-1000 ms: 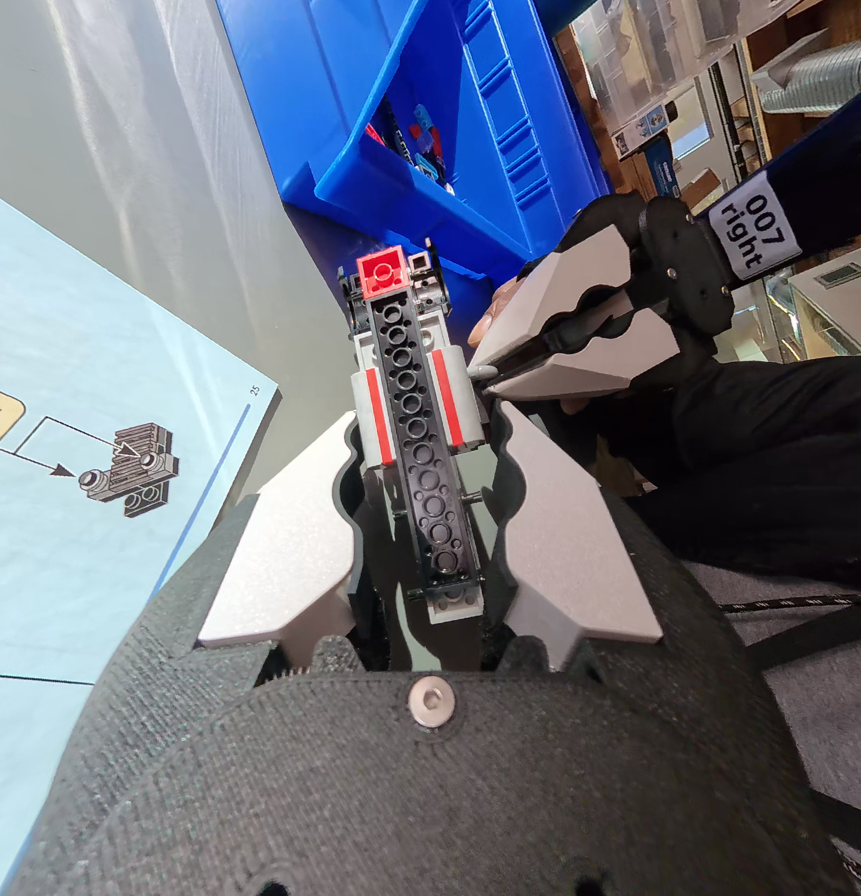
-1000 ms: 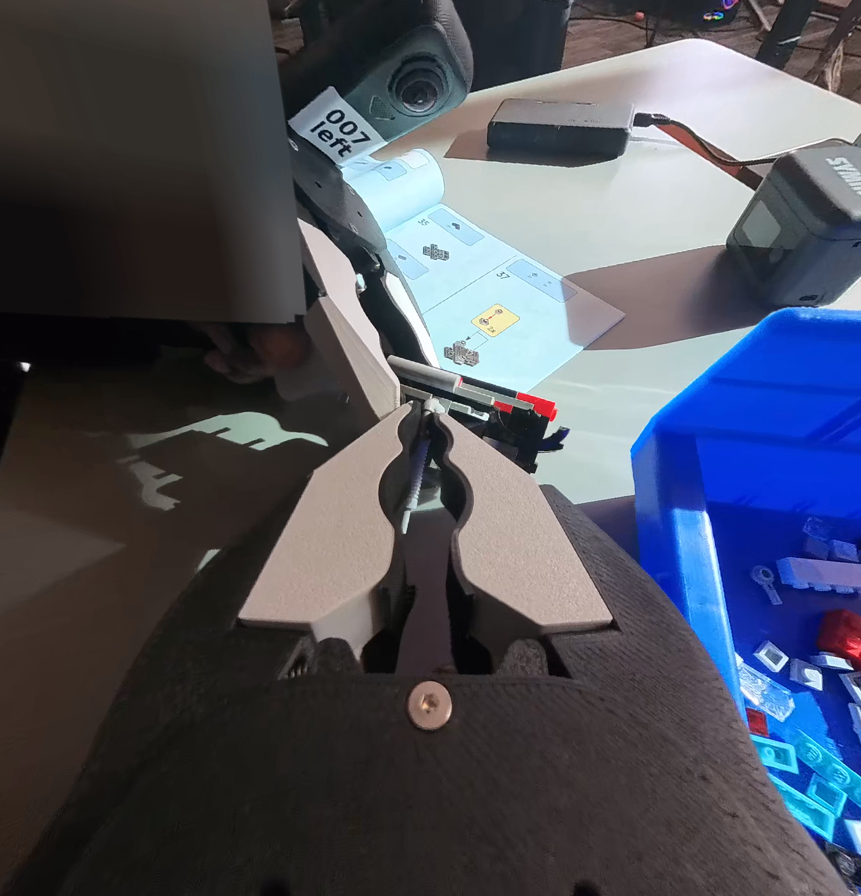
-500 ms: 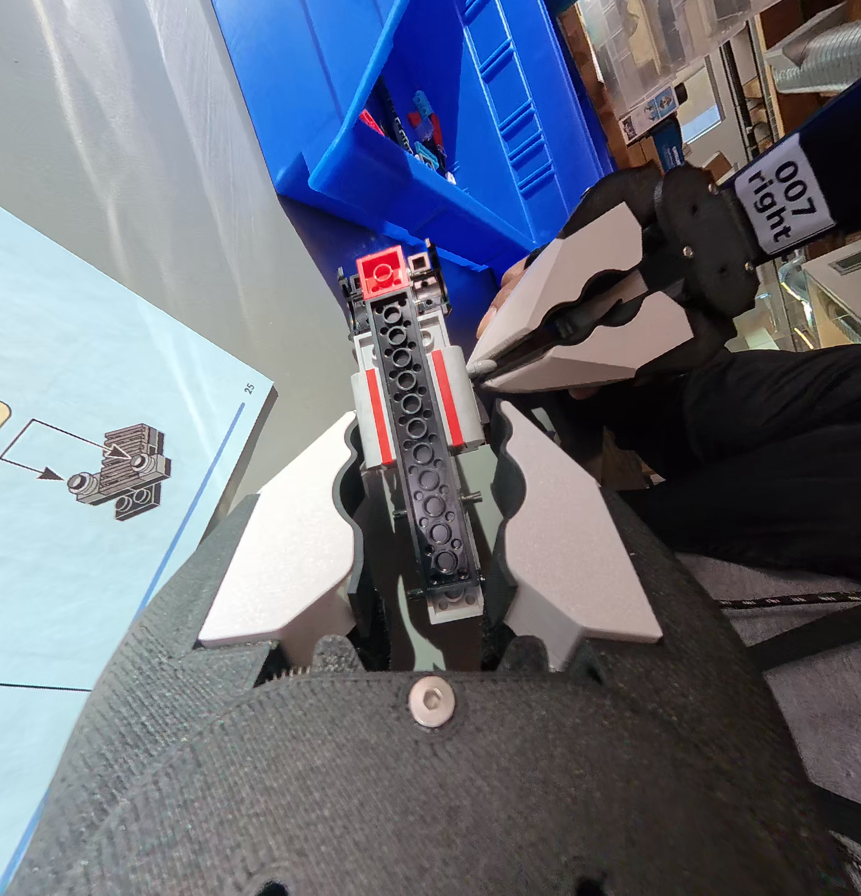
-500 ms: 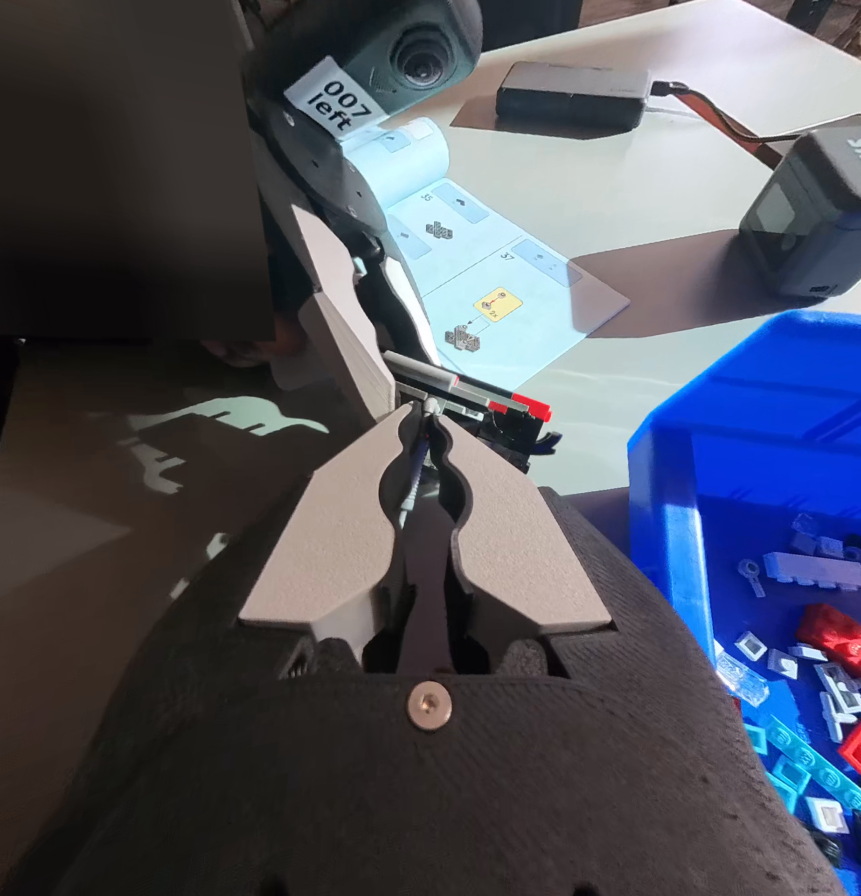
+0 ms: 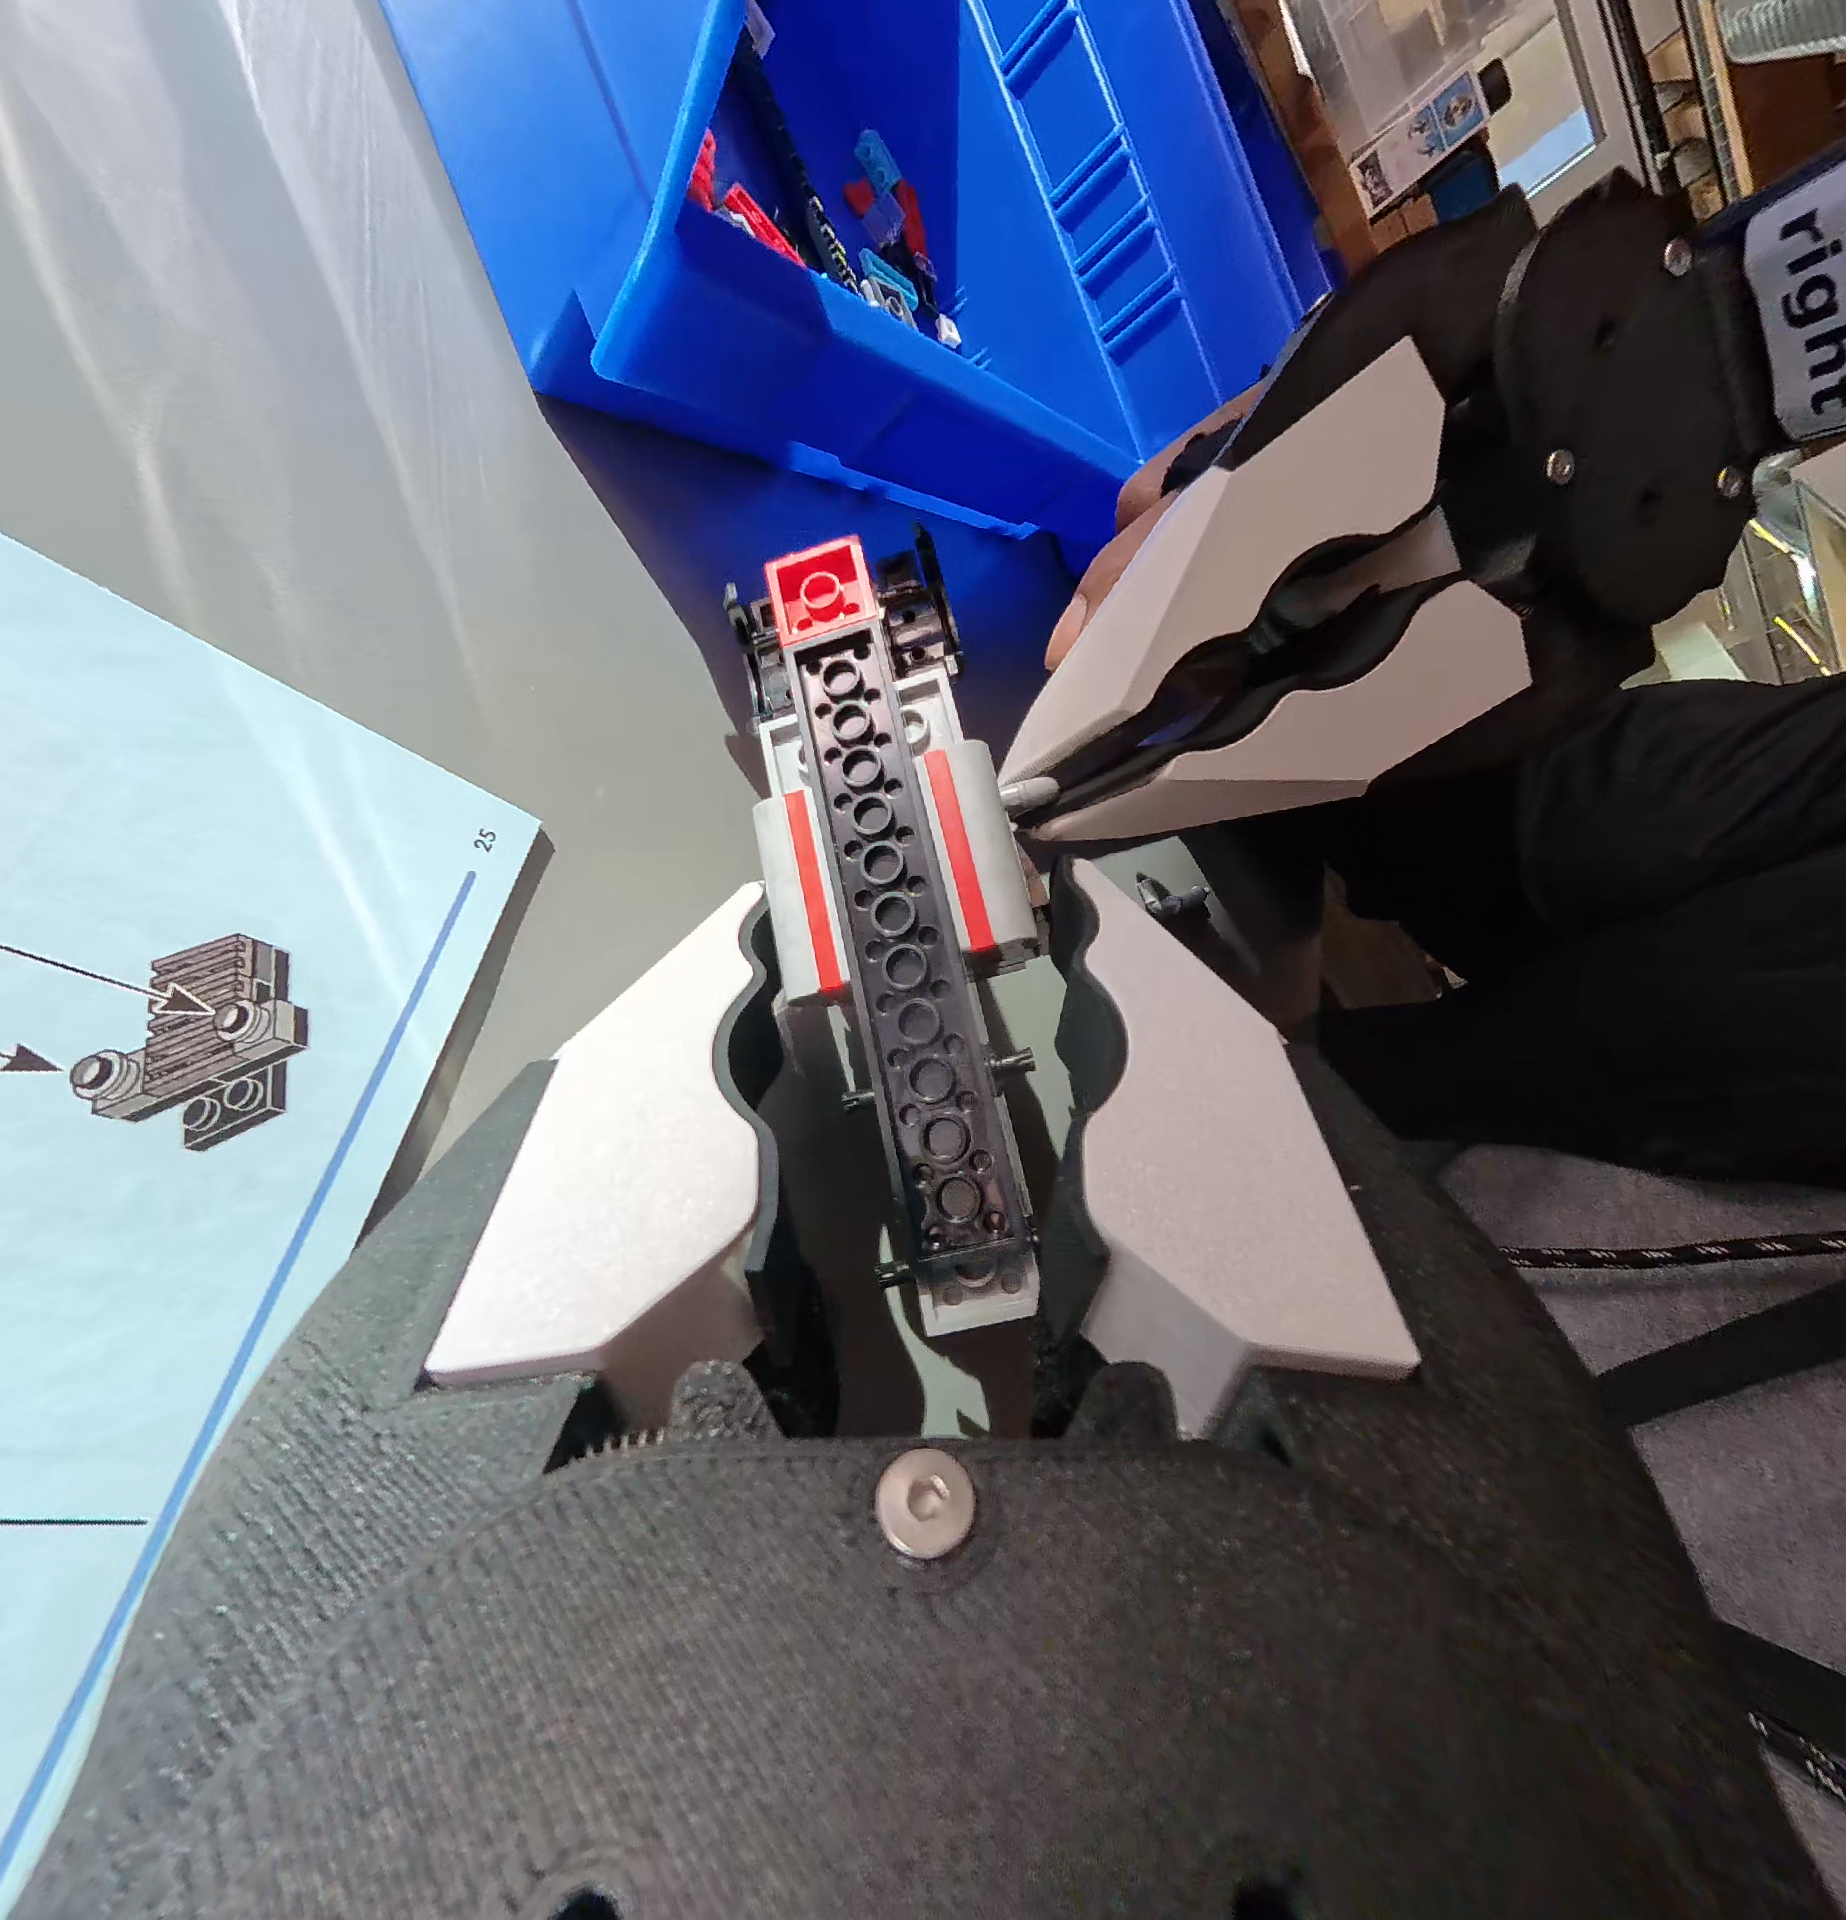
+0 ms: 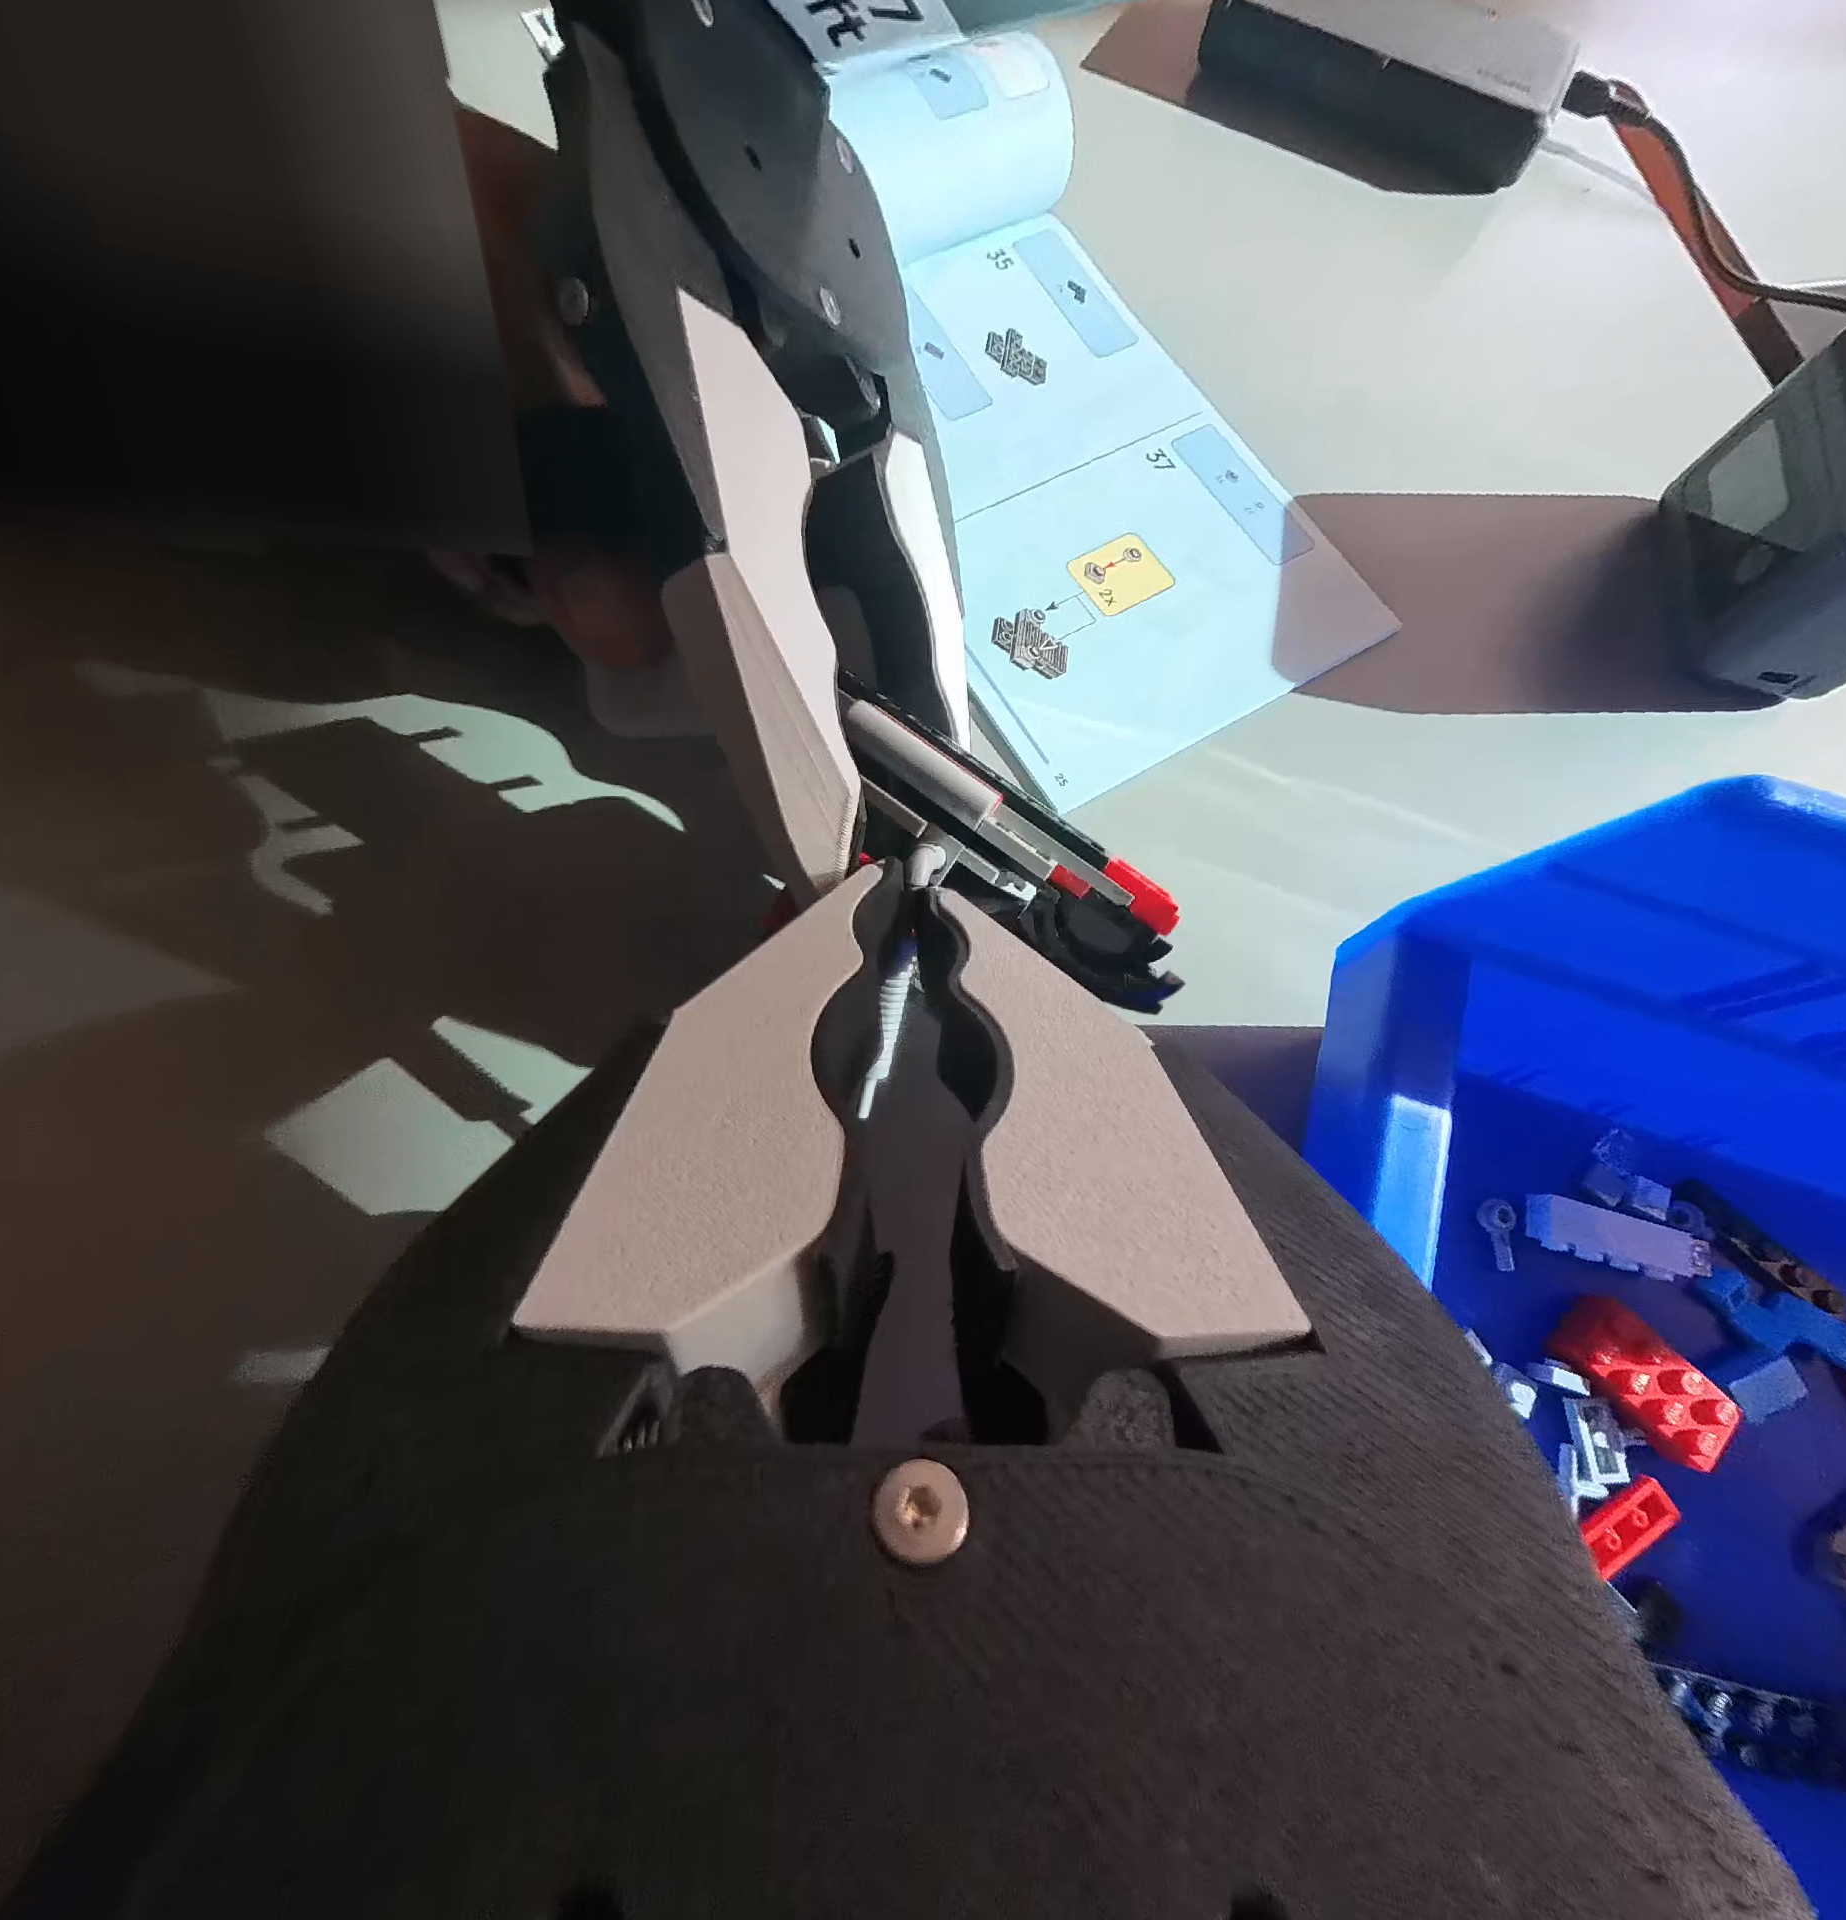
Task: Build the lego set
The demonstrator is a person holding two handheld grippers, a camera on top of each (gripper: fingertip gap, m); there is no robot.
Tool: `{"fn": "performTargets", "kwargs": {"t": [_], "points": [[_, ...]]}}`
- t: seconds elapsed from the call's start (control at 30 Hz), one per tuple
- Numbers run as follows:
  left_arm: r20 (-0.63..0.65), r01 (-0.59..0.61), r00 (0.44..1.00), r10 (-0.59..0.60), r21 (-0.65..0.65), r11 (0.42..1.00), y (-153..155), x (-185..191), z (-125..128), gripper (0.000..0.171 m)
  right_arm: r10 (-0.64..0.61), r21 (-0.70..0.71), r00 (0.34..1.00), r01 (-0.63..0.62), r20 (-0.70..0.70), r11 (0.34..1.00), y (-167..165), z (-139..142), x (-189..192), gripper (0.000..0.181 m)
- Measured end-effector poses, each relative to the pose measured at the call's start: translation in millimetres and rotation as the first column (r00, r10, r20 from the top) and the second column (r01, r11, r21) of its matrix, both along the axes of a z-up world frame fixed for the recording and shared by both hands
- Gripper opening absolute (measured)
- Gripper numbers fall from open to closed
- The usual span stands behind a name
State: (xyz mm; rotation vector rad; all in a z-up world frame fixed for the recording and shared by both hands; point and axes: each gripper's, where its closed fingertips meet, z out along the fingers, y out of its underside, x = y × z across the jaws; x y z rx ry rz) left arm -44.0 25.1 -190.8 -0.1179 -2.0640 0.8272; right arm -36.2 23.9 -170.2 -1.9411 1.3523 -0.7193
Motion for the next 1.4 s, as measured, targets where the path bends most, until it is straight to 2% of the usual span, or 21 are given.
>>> {"fn": "performTargets", "kwargs": {"t": [0.23,0.33,0.47,0.63,0.83,1.4], "points": [[0.039,-0.005,0.999,0.005,-0.013,1.000,-0.4,0.9,-1.2,0.052,-0.013,-0.025,1.000,0.013,-0.012,1.000,-0.3,-0.9,0.4,0.003],[0.036,-0.015,0.999,0.016,-0.018,1.000,-1.7,1.5,0.0,0.053,-0.037,0.007,0.999,0.037,-0.013,0.999,-1.7,0.7,1.5,0.003],[0.100,-0.019,0.995,0.022,-0.037,0.999,-1.8,3.1,-2.8,0.053,-0.083,0.033,0.996,0.084,-0.021,0.996,-1.4,-1.8,1.3,0.003],[0.082,-0.027,0.996,0.029,-0.024,0.999,-2.5,3.7,-3.1,0.053,-0.133,0.118,0.990,0.137,-0.041,0.984,-2.6,-2.0,2.1,0.003],[0.045,-0.023,0.999,0.023,0.001,1.000,-1.4,3.3,-3.4,0.052,-0.088,0.014,0.996,0.088,-0.013,0.996,-1.3,-3.5,2.3,0.004],[-0.044,-0.017,0.999,0.018,0.023,1.000,-1.1,1.9,0.5,0.052,-0.048,0.022,0.998,0.047,0.044,0.999,-0.6,1.7,3.8,0.007]]}}
